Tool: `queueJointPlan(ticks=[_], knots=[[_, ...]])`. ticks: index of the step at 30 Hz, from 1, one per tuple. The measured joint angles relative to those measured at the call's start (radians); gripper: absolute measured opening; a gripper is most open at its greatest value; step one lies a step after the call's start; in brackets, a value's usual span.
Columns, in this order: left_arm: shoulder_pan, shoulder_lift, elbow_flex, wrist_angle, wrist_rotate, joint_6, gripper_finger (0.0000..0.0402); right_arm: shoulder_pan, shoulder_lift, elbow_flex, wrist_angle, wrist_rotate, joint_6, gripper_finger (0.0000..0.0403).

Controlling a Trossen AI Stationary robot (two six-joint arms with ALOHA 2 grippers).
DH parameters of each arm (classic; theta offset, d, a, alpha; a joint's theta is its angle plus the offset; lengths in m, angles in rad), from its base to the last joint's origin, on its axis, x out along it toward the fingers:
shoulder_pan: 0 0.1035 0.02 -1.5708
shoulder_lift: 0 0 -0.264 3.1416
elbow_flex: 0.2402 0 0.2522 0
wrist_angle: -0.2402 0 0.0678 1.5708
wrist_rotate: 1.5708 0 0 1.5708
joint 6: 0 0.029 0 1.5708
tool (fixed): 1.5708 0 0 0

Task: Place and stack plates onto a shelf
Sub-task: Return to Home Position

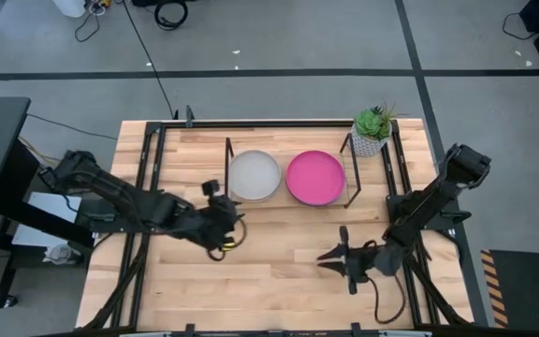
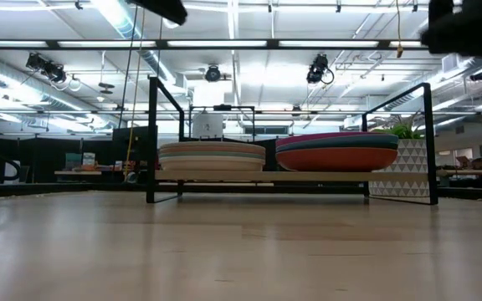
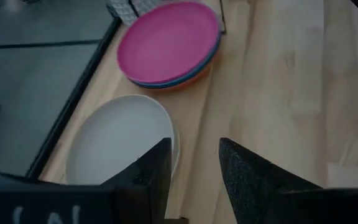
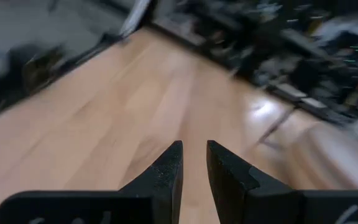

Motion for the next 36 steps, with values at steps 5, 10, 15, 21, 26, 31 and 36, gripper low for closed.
queueJointPlan(ticks=[5, 10, 15, 21, 26, 31, 36], knots=[[-0.066, -0.125, -0.134, 0.075, -0.08, -0.063, 0.0142, 0.0, -0.123, -0.019, -0.009, 0.012, 0.039, 0.0078], [-0.125, -0.236, -0.245, 0.123, -0.151, -0.123, 0.0142, -0.009, -0.246, -0.127, 0.035, -0.072, 0.094, 0.0078], [-0.166, -0.324, -0.332, 0.135, -0.212, -0.182, 0.0142, -0.024, -0.389, -0.265, 0.162, -0.078, 0.086, 0.0078], [-0.198, -0.404, -0.428, 0.181, -0.264, -0.213, 0.0142, -0.024, -0.56, -0.403, 0.275, -0.094, 0.084, 0.0078], [-0.22, -0.468, -0.501, 0.181, -0.288, -0.259, 0.0142, -0.019, -0.677, -0.434, 0.228, -0.132, 0.083, 0.0078], [-0.255, -0.52, -0.57, 0.192, -0.32, -0.319, 0.0142, -0.016, -0.711, -0.435, 0.166, -0.148, 0.076, 0.0078], [-0.303, -0.562, -0.621, 0.192, -0.373, -0.366, 0.0142, -0.016, -0.711, -0.435, 0.141, -0.039, 0.022, 0.0078]])
